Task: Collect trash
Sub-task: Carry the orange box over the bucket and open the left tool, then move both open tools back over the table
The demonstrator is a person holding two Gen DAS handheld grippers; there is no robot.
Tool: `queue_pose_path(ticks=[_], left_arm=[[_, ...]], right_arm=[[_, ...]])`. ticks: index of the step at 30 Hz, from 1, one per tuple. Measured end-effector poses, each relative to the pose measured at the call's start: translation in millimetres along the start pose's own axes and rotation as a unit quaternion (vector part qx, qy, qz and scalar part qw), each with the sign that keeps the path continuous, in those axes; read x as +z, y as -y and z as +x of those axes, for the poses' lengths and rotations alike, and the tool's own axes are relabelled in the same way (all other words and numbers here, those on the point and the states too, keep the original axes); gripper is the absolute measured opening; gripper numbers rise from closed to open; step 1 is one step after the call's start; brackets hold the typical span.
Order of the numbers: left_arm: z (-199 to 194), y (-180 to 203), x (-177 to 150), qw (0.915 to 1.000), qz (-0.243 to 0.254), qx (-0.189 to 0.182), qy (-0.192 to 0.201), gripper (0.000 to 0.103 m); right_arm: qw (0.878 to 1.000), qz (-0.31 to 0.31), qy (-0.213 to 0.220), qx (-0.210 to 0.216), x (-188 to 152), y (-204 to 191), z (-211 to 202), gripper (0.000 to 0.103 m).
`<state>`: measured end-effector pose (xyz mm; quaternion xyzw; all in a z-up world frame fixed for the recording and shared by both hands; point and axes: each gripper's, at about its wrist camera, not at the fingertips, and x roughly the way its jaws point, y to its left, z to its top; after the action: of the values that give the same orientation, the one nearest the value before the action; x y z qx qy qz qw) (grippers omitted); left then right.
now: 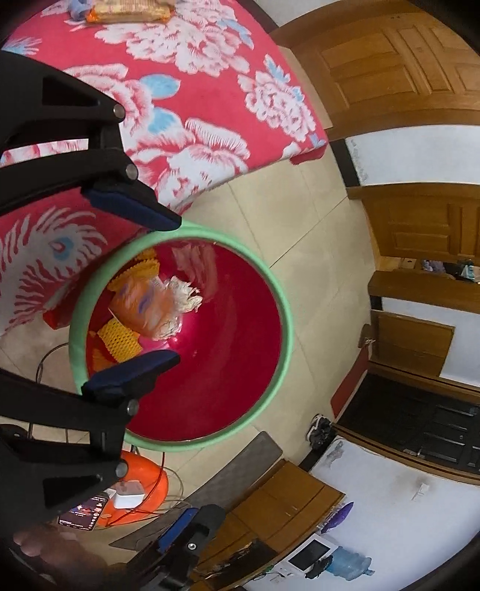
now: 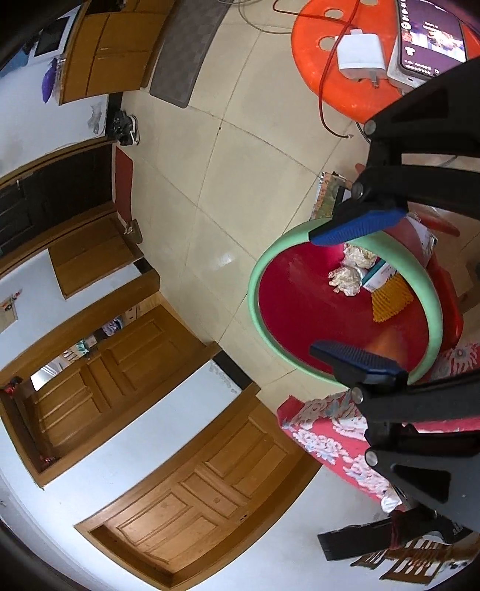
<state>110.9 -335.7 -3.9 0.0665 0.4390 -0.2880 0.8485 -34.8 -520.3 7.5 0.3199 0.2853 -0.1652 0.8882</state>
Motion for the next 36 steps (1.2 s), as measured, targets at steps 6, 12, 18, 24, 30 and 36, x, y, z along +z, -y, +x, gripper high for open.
queue_pose_path(ticks=[6,12,18,24,30,36], left_arm=[[-20.8,-16.5,-2.0,0.9995,-0.027,0.006,0.014,0.068],[-46.6,-35.7,-9.1,0.9982,-0.049,0.019,0.029,0.068],[-74.2,-58.4,-19.7,0.9964,-0.060,0.043,0.041,0.068],[-100.2,-84.8,-30.7,0.9936,-0.081,0.060,0.052,0.068],[-125.0,-112.7,-46.0,0.9901,-0.093,0.087,0.058,0.068],[-145.0,-148.7,-63.6,0.9846,-0.120,0.110,0.062,0.068]], right_arm=[[1.000,-0.002,0.004,0.016,-3.5,-5.0,-8.6,0.058],[0.999,-0.006,-0.008,0.033,-11.9,-17.7,-11.0,0.058],[0.999,-0.014,-0.017,0.050,-21.0,-35.3,-17.1,0.058],[0.997,-0.036,-0.019,0.066,-29.9,-61.1,-28.4,0.058],[0.995,-0.054,-0.033,0.082,-43.4,-90.0,-35.0,0.059],[0.992,-0.071,-0.047,0.098,-60.7,-116.4,-38.5,0.059]])
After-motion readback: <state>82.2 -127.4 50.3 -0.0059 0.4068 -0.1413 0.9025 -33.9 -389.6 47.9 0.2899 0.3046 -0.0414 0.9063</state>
